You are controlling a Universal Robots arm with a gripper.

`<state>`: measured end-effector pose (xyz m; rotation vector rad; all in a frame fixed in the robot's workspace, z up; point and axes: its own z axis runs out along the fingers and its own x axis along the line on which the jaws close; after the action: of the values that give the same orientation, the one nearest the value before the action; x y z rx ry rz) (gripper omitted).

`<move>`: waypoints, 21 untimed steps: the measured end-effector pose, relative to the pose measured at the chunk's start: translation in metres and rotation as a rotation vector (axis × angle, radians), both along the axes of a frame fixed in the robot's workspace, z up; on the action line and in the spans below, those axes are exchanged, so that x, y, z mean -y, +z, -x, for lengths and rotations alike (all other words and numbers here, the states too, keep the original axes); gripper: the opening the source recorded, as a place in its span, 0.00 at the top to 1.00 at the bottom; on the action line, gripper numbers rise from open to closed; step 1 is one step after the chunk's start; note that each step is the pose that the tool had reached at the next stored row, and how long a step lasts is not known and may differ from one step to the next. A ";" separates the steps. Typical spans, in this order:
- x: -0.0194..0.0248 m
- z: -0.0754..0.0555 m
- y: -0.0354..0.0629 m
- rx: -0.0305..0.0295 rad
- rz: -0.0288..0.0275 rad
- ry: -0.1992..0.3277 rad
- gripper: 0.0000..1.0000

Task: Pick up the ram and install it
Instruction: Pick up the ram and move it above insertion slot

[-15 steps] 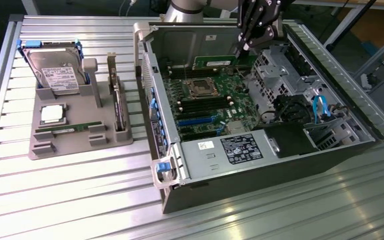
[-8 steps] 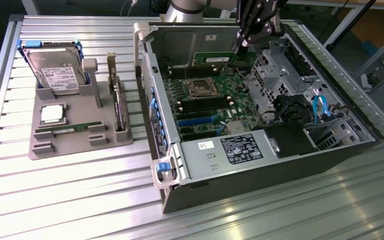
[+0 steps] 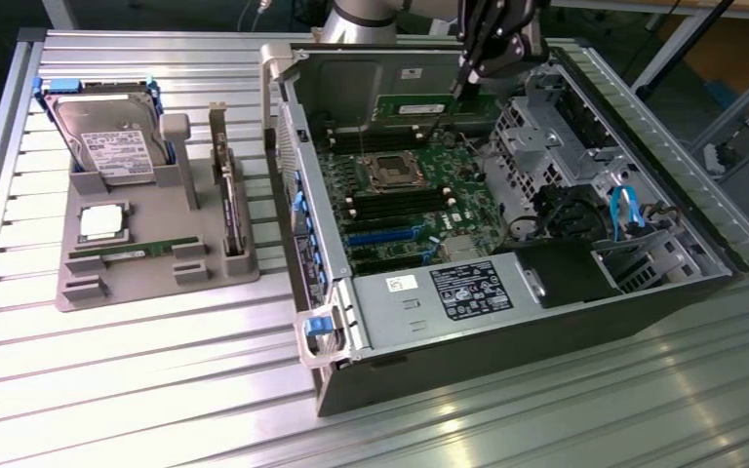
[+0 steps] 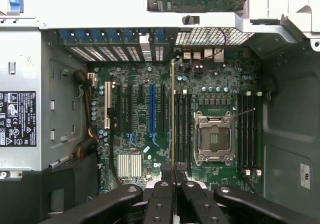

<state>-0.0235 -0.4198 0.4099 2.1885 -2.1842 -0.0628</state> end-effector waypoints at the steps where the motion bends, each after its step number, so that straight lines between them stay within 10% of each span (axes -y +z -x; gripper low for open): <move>1: -0.0011 0.000 0.0000 0.0000 0.0000 0.000 0.88; 21: -0.0059 0.000 -0.0125 0.0003 0.0000 0.000 0.88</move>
<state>-0.0233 -0.4139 0.3975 2.1884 -2.1847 -0.0625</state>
